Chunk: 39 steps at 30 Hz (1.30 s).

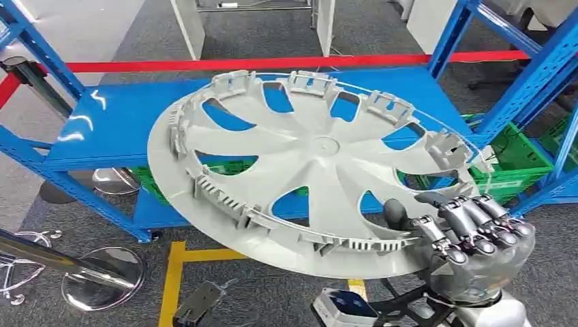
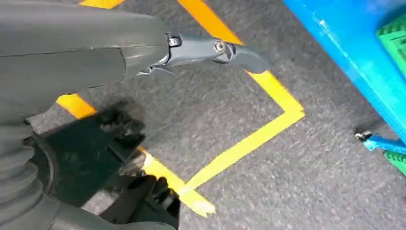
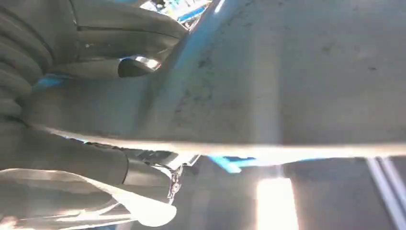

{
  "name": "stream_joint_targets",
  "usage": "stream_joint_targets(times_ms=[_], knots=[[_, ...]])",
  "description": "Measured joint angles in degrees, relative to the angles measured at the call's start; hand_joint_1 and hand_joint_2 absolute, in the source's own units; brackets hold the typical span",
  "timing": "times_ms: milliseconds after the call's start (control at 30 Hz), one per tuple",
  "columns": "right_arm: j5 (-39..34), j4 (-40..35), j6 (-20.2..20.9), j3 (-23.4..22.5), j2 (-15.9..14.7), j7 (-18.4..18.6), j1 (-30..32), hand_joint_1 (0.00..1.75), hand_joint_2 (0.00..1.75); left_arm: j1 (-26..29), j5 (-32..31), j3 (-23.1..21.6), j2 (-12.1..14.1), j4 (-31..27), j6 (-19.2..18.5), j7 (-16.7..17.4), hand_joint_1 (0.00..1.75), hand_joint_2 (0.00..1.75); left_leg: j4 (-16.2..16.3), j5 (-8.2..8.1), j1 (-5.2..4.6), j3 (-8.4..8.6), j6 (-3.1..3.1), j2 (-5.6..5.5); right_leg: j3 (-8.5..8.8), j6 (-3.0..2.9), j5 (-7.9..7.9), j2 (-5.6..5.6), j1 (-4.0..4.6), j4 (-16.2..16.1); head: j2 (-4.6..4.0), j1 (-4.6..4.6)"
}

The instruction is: Take the parts from the cabinet and place them on the table.

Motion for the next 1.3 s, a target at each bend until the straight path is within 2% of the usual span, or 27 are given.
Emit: stream_joint_targets(times_ms=[33,67,100,167,200,267,333,367,400,433,533,567,600,667,700,733,767,833,867,933,967,1067,1100,1133,1200,1233,1300], knots=[[0.00,-0.42,0.00,0.00,-0.27,0.00,0.01,1.75,1.75,0.07,-0.38,0.18,0.02,0.11,-0.16,0.12,0.00,1.75,0.05,0.30,-0.04,-0.21,-0.27,-0.08,-0.70,-0.63,0.54,-0.15,-0.30,-0.24,0.00,0.13],[0.02,-0.86,0.02,-0.02,-0.57,-0.15,0.03,1.75,1.75,0.09,-0.60,0.33,0.02,0.26,-0.22,0.18,0.00,1.75,0.71,-1.77,0.17,-0.54,-0.70,-0.12,-1.19,-1.25,1.10,-0.40,-0.43,-0.25,0.00,0.11],[0.00,-1.47,0.02,-0.15,-0.83,-0.68,0.15,1.75,1.75,0.14,-0.86,0.42,-0.07,0.42,-0.42,0.27,0.00,1.75,3.17,-5.68,0.24,-0.97,-1.11,-0.11,-1.78,-1.94,1.75,-0.41,-0.41,-0.25,0.00,-0.07],[0.02,-2.60,0.02,-0.63,-1.29,-1.42,0.34,1.75,1.75,-0.05,-0.86,0.59,-0.28,0.70,-0.96,0.35,0.00,1.75,11.63,-12.57,0.43,-2.51,-1.62,-0.11,-2.80,-2.02,3.10,-0.44,-0.32,-0.10,0.00,-0.18],[0.00,-3.17,0.02,-0.96,-1.60,-1.81,0.62,1.75,1.75,-0.16,-0.26,0.70,-0.48,0.94,-1.48,0.59,0.00,1.75,15.54,-14.17,0.45,-2.91,-1.69,-0.11,-3.65,-2.03,3.78,-0.45,-0.25,0.06,0.00,-0.13],[0.02,-4.25,0.02,-1.93,-1.90,-2.75,1.60,1.75,1.75,-0.15,2.62,1.70,-1.09,1.64,-2.96,1.73,0.00,1.75,17.58,-12.47,0.44,-1.34,-1.42,-0.12,-5.50,-2.02,4.77,-0.54,-0.07,0.53,0.00,-0.13],[0.02,-5.58,0.02,-3.19,-2.10,-2.49,2.72,1.75,1.75,-0.11,6.91,3.56,-1.68,2.79,-5.07,3.56,0.00,1.75,10.11,-8.61,0.27,4.37,-0.41,-0.15,-7.18,-2.01,5.70,-0.48,0.32,0.99,0.00,-0.09],[0.02,-6.19,0.02,-3.70,-2.14,-2.40,3.26,1.75,1.75,-0.11,8.96,4.57,-1.99,3.35,-5.75,4.40,0.00,1.75,4.95,-8.01,-0.02,7.88,0.39,-0.22,-7.60,-1.99,6.13,-0.45,0.39,1.03,0.00,-0.18],[0.02,-6.86,0.02,-4.28,-2.14,-2.45,3.82,1.75,1.75,-0.10,10.93,5.96,-1.92,4.17,-6.14,5.12,0.00,1.75,0.23,-9.65,-0.42,10.61,1.55,-0.26,-7.94,-1.65,6.54,-0.46,0.61,1.12,0.00,-0.02],[0.02,-7.42,0.00,-4.83,-2.17,-2.47,4.20,1.75,1.75,0.04,11.91,7.11,-2.47,4.68,-6.41,5.45,0.00,1.75,-2.15,-9.95,-0.43,11.63,1.27,-0.26,-8.18,-1.31,7.11,-0.52,0.32,1.12,0.00,-0.13],[0.00,-8.72,0.02,-5.83,-2.19,-2.53,4.94,1.75,1.75,0.48,12.82,9.25,-2.95,6.08,-6.71,5.93,0.00,1.75,-2.65,-8.47,-0.98,10.69,1.60,-0.29,-8.74,0.02,8.83,-0.52,-0.09,0.52,0.00,-0.13],[0.02,-9.03,0.02,-6.08,-2.36,-2.58,5.31,1.75,1.75,0.46,12.91,9.56,-3.13,6.32,-6.69,5.93,0.00,1.75,-3.49,-7.44,-0.35,10.41,1.64,0.17,-9.20,0.15,7.71,-0.32,-0.12,1.00,0.00,-0.24],[0.00,-9.23,0.02,-6.32,-2.49,-2.60,5.42,1.75,1.75,0.39,12.95,10.01,-3.21,6.69,-6.71,5.99,0.00,1.75,-3.65,-6.71,-0.34,9.57,2.14,0.12,-10.32,0.37,4.63,-0.21,-0.02,2.48,0.00,-0.15],[0.00,-9.38,0.02,-6.60,-2.69,-2.62,5.52,1.75,1.75,0.42,12.98,10.71,-3.70,7.00,-6.80,6.02,0.00,1.75,-3.26,-5.52,-0.29,7.77,2.23,0.17,-12.03,0.85,-2.21,-0.19,-0.27,9.94,0.00,0.17],[0.00,-9.38,0.02,-6.71,-2.78,-2.64,5.64,1.75,1.75,0.42,13.15,10.80,-3.89,7.26,-6.82,6.08,0.00,1.75,-3.11,-4.95,-0.30,6.81,2.20,0.19,-12.66,1.11,-4.20,-0.19,-0.32,13.90,0.00,0.15],[0.00,-9.38,0.02,-6.80,-2.78,-2.75,5.83,1.75,1.75,0.43,14.05,11.09,-3.98,7.52,-6.82,6.39,0.00,1.75,-2.83,-4.30,-0.29,5.76,2.13,0.25,-12.89,1.29,-4.24,-0.21,-0.35,17.04,0.00,0.15],[0.00,-9.38,0.02,-7.04,-2.78,-2.88,6.06,1.75,1.75,0.55,15.56,11.83,-4.24,7.87,-6.76,6.76,0.00,1.75,-2.43,-3.75,-0.23,4.62,1.93,0.33,-12.12,1.49,-2.19,-0.21,-0.43,17.97,0.00,0.19],[0.00,-9.58,0.02,-7.41,-2.78,-2.99,6.42,1.75,1.75,0.75,18.03,13.40,-4.57,8.55,-6.58,6.87,0.00,1.75,-1.44,-2.97,-0.02,2.76,1.54,0.40,-8.10,1.81,2.60,-0.22,-0.63,14.05,0.00,0.15],[0.00,-9.90,0.02,-7.67,-2.78,-3.04,6.56,1.75,1.75,0.84,18.85,14.21,-4.70,8.87,-6.54,6.87,0.00,1.75,-0.65,-2.65,0.19,1.65,1.23,0.39,-4.47,1.97,4.03,-0.22,-0.80,9.22,0.00,0.15],[0.00,-10.17,0.00,-7.76,-2.78,-3.15,6.59,1.75,1.75,0.97,19.40,15.15,-4.65,9.33,-6.38,6.87,0.00,1.75,0.52,-2.11,-0.18,0.25,0.54,0.18,0.77,2.41,0.03,0.02,-0.62,1.18,0.00,0.48],[0.00,-10.54,0.00,-7.80,-2.78,-3.17,6.76,1.75,1.75,1.16,19.47,15.37,-4.72,9.58,-6.30,6.87,0.00,1.75,0.75,-1.52,-0.38,-0.16,0.33,0.11,1.14,1.44,-0.80,0.19,-0.63,-0.19,0.00,0.32],[0.02,-10.80,0.02,-7.80,-2.78,-3.17,7.24,1.75,1.75,1.99,19.77,16.55,-4.61,10.76,-6.12,6.85,0.00,1.75,0.54,0.03,-0.33,-1.09,-0.05,0.07,-1.65,0.02,0.40,-0.07,-0.74,0.27,0.00,0.37],[0.02,-10.87,0.02,-7.80,-2.78,-3.17,7.09,1.75,1.75,2.20,19.80,16.57,-4.55,11.08,-6.17,6.85,0.00,1.75,1.30,-2.10,-0.15,-1.71,-0.53,-0.08,-1.16,-0.41,0.88,-0.18,-0.83,0.54,0.00,0.43],[0.00,-11.02,0.02,-7.80,-2.78,-3.15,7.18,1.75,1.75,2.59,19.77,16.55,-4.55,11.32,-6.27,7.04,0.00,1.75,3.64,-5.59,-0.09,-2.10,-0.90,-0.11,-1.91,-0.91,1.23,-0.16,-0.83,0.55,0.00,0.02],[0.04,-11.31,0.02,-7.80,-2.78,-3.02,7.16,1.75,1.75,2.85,19.75,16.53,-4.55,11.87,-6.38,7.57,0.00,1.75,12.79,-12.51,0.19,-3.48,-1.39,-0.09,-3.19,-1.60,2.29,-0.40,-0.63,0.87,0.02,-0.29],[0.04,-11.31,0.02,-7.80,-2.78,-2.95,7.16,1.75,1.75,2.89,19.77,16.53,-4.63,12.30,-6.47,7.89,0.00,1.75,16.72,-13.98,0.23,-3.79,-1.40,-0.09,-3.87,-1.65,2.72,-0.48,-0.52,1.06,0.00,-0.31],[0.04,-11.33,0.02,-7.78,-2.80,-2.91,7.11,1.75,1.75,3.03,19.97,16.53,-4.76,13.18,-6.56,8.09,0.00,1.75,18.13,-12.09,0.18,-2.15,-1.02,-0.10,-5.27,-1.68,3.54,-0.54,-0.22,1.36,0.00,-0.40]])
